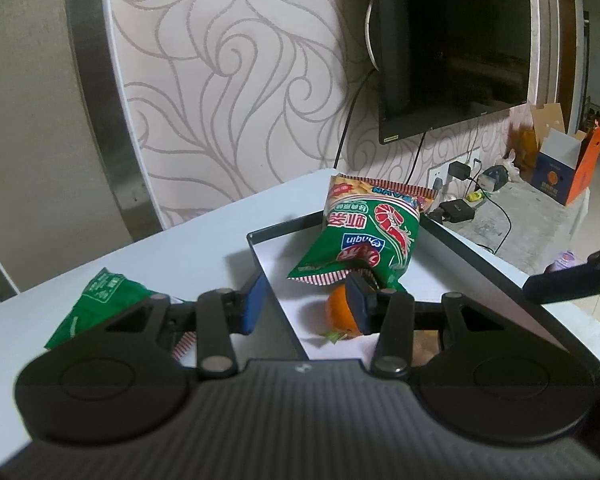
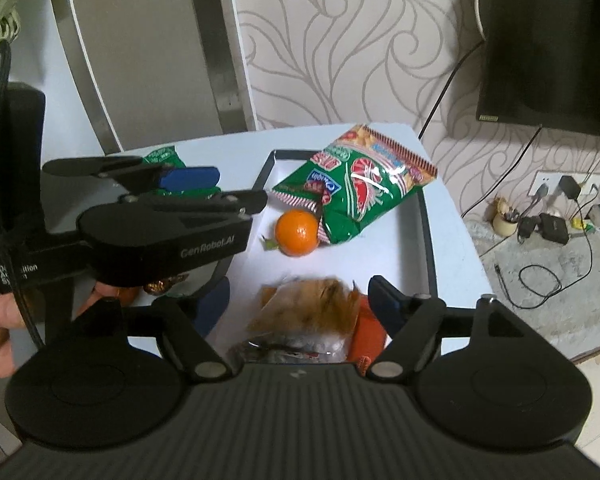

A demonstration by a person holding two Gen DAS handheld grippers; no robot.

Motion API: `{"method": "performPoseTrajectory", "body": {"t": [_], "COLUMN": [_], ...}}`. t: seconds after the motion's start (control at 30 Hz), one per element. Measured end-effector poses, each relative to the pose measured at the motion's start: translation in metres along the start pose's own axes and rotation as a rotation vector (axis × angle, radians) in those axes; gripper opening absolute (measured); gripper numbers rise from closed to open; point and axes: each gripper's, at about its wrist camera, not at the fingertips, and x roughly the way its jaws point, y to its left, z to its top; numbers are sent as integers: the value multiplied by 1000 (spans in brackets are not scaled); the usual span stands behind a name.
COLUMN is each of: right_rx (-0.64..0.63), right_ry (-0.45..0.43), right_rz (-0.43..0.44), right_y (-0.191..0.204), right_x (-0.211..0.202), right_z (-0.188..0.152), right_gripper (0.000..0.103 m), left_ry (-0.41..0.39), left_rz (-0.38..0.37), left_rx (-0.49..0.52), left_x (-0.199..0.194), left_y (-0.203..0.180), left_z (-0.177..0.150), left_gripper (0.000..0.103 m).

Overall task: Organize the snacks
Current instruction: 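Open the left tool over the box while the right tool releases the tan bag into it, then move both tools back to the loose snacks on the table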

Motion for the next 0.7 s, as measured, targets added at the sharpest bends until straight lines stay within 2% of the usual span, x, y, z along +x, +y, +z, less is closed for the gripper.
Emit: {"method": "performPoseTrajectory", "body": {"t": [0.43,0.7], "right_rx": [-19,-39], "right_ry": [-54,-47], "right_rz": [-29,-4], "right_y": [24,56], "right_x": [-31,-34], "right_z": [-4,-7], "right_gripper": [81,83], "left_ry": [-24,-34], "left_rz": [-21,9], "left_rx": [-12,-41], "left_x": [-23,-44], "left_y": [8,40], "left_z": [-5,-15], "left_gripper": [47,47]}}
